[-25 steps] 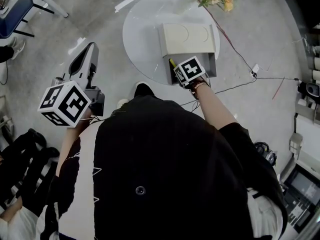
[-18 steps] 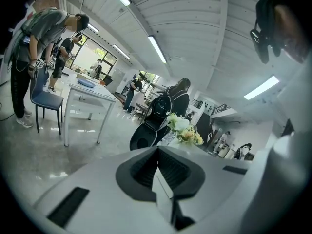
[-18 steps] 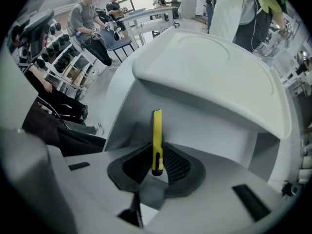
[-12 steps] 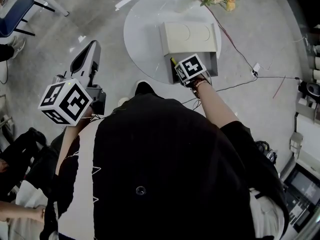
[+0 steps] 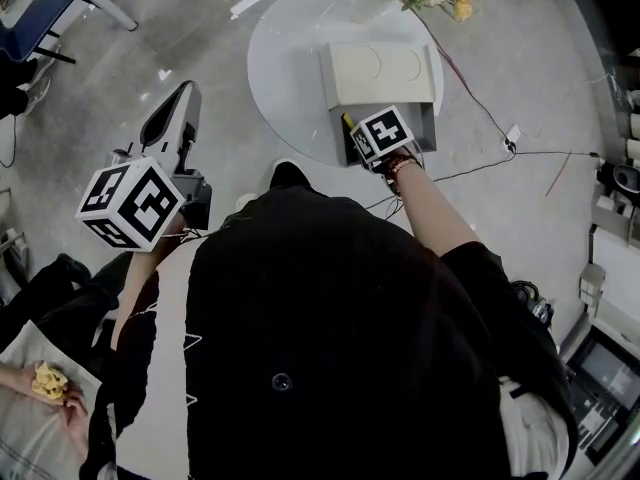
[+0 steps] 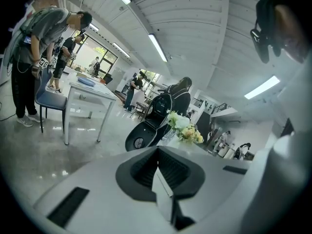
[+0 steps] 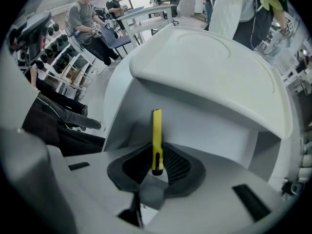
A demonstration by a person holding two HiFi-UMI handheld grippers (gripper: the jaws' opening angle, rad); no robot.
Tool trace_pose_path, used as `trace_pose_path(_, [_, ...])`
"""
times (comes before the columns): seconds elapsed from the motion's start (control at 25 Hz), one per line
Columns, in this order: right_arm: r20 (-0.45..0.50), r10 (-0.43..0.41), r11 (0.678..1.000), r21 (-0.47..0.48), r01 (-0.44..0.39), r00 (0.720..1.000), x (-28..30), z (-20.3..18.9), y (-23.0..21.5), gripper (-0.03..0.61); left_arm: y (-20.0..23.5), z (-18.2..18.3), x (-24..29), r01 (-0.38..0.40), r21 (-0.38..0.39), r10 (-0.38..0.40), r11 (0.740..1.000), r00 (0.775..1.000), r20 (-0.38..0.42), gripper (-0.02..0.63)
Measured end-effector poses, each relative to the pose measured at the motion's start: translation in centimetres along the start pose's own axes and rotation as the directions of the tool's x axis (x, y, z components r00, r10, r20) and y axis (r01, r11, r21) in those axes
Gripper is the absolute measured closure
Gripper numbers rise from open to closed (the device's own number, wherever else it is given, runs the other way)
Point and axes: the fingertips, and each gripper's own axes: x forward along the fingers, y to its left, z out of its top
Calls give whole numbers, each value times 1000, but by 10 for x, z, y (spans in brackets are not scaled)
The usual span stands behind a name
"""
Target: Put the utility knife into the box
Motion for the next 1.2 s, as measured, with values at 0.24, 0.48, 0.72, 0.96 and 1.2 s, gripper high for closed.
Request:
trace_pose_path(0.24, [4,6,1000,0,-6,1000,0,0,1,508,-2,-2,0,4,1,-4,1000,1000,-2,603])
trace_pose_path(0.48, [4,-1,1000,-7,1,1000,0,0,2,502,-3,-2,0,3,1,-3,1000,1000,1,603])
trace_pose_path(0.72, [5,-1,1000,-8,1,1000,0,0,3,499,-4,-3,-1,4,-3,-4,1000,1000,3,603])
trace_pose_path(0.96, [6,-1,1000,-6,1,1000,1,0,2,495,-5,-3,-1,2,1,-2,1000,1000,6,603])
trace_pose_path(1.2, [10,-1,1000,4,1,1000,1,1,1,491,-6,-3,-2,1,0,-1,1000,1000,11,603])
